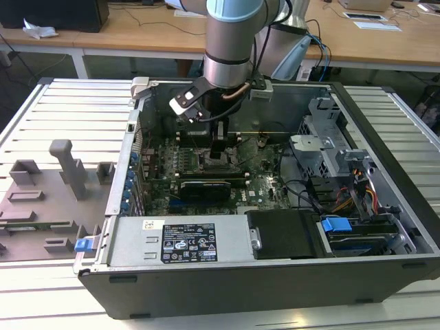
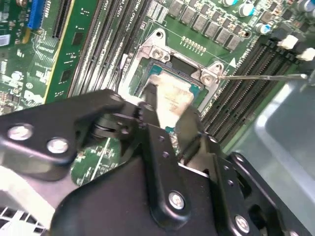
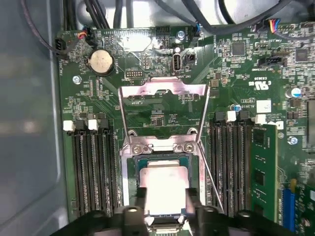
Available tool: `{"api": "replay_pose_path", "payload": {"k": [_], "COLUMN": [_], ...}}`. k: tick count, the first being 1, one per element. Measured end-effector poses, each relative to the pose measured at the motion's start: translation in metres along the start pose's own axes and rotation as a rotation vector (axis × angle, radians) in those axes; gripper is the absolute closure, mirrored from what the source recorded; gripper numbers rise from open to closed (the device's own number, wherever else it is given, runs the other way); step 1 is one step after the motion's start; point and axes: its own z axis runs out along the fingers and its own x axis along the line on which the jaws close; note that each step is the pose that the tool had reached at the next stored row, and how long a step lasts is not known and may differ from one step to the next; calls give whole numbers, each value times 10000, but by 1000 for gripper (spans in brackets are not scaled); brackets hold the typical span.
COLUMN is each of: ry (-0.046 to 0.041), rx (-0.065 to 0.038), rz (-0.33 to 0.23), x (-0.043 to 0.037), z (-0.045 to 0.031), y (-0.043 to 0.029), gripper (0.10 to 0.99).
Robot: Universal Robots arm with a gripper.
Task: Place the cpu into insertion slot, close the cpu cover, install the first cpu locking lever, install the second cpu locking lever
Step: 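Place the cpu into insertion slot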
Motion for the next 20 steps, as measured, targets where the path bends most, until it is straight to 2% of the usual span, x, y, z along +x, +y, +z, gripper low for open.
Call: {"api": "replay_pose_path", "payload": {"k": [1, 2, 3, 5, 6, 7, 10, 14, 17, 20], "ry": [0, 0, 0, -1, 0, 0, -1, -1, -1, 0], "rx": [0, -1, 0, 0, 0, 0, 0, 0, 1, 0], "rz": [0, 0, 0, 1, 2, 0, 0, 0, 0, 0], "x": [1, 4, 5, 9, 13, 25, 41, 40, 40, 40], "z": [-36, -67, -87, -123, -139, -162, -242, -419, -479, -482], "y": [-2, -2, -3, -5, -6, -7, -10, -16, -19, -19], "gripper": [729, 792, 792, 914, 914, 973, 980, 980, 980, 980]}}
